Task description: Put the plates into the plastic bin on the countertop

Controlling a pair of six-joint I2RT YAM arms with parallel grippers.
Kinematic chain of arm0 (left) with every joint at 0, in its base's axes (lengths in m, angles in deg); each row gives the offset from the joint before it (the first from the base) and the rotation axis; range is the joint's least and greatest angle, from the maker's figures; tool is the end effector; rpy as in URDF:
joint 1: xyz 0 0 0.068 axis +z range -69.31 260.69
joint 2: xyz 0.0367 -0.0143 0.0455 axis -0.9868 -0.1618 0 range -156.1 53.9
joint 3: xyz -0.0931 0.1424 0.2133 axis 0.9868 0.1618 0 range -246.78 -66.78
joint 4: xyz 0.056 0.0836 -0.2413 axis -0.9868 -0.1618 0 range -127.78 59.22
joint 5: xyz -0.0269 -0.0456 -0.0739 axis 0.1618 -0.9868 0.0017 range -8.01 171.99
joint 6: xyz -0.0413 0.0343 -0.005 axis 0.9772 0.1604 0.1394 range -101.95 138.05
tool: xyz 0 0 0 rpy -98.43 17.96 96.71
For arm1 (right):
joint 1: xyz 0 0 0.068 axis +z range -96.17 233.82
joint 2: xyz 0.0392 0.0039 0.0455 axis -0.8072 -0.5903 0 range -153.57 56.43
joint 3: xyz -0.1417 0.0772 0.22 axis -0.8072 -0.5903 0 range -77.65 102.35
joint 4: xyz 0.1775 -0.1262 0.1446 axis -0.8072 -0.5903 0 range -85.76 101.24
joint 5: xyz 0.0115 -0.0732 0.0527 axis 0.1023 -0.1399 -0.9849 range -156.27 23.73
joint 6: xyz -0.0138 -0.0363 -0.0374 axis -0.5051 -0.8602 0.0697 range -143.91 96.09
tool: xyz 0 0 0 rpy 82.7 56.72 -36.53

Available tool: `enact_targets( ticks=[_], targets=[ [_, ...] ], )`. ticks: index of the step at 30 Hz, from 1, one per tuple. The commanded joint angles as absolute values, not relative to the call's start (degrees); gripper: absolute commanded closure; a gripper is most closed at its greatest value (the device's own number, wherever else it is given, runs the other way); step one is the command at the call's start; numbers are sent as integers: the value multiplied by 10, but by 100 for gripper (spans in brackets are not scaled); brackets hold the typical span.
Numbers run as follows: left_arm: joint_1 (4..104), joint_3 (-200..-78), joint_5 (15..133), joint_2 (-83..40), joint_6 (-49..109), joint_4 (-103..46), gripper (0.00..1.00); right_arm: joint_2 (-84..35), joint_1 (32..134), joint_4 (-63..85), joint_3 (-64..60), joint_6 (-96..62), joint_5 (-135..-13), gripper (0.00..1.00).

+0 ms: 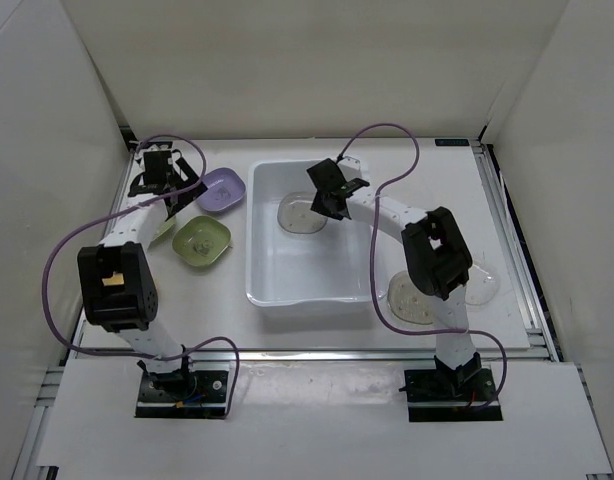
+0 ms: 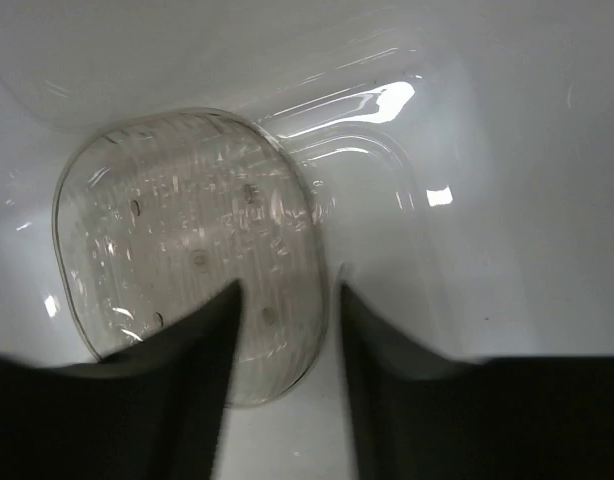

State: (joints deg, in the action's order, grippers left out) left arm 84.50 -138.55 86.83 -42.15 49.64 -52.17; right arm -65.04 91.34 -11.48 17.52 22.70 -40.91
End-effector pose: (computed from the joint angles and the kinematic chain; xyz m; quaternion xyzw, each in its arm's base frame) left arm 0.3712 0.0277 0.2517 -0.2966 0.8766 -0.0525 0.3753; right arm 0.3850 0.2764 0.2037 0.1491 0.9049 0.0761 0.3913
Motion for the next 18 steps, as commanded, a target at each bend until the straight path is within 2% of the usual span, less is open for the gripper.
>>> enact_targets(
  ticks=[1,4,10,11,12,14,18],
  targets=[
    [856,-1412,831,-431,472,-501,1,-622,913,-120,193,222,-407,43],
    [863,-1429,799,-458,463,-491,2,-582,914,-111,175,197,-420,32],
    [863,-1481,783,-521,431,-475,6,-512,914,-57,153,106,-487,28],
    [867,-1488,788,-531,430,-475,7,-487,914,-46,141,79,-518,17],
    [867,-1504,785,-551,430,-477,9,-476,914,-41,135,74,-522,14],
    [867,-1513,788,-568,431,-481,12,-445,914,-18,117,51,-536,1],
    [867,-1534,788,-614,433,-483,16,-399,911,-7,100,16,-529,1]
  ],
)
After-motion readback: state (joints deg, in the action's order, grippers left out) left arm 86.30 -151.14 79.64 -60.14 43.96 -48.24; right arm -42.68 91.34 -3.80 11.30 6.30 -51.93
